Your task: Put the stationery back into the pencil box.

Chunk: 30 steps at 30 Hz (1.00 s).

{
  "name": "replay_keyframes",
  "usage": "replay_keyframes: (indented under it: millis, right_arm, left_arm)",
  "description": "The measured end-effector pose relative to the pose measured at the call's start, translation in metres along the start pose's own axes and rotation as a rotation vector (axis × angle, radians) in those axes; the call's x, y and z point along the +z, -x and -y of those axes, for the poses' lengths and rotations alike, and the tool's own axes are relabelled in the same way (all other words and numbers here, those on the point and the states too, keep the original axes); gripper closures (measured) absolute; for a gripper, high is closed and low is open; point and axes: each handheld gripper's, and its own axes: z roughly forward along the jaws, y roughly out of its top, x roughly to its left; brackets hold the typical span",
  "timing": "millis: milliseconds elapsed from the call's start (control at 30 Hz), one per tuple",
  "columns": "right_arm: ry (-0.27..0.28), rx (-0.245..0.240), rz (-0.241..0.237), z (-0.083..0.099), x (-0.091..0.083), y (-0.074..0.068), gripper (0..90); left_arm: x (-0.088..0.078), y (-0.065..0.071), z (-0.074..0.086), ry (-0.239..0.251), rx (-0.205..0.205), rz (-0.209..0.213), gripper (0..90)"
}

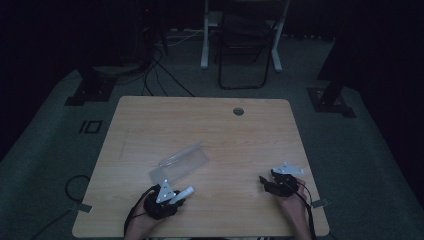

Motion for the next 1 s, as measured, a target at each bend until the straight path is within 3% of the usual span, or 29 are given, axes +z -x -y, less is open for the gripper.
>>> replay_keyframes:
  millis: [400,700,1000]
  right_arm:
    - [0.025,0.037,-0.004,0.002,-0.006,0.008,42.0]
    - [0.024,0.052,0.008,0.004,-0.007,0.014,42.0]
    - [0.011,0.05,0.017,0.005,-0.004,0.016,41.4]
  left_arm:
    - [0.001,-0.001,-0.001,-0.006,0.019,0.016,69.8]
    - [0.002,-0.001,-0.001,0.0,0.015,0.01,70.6]
    - [0.0,0.001,-0.003,-0.002,0.043,0.01,70.6]
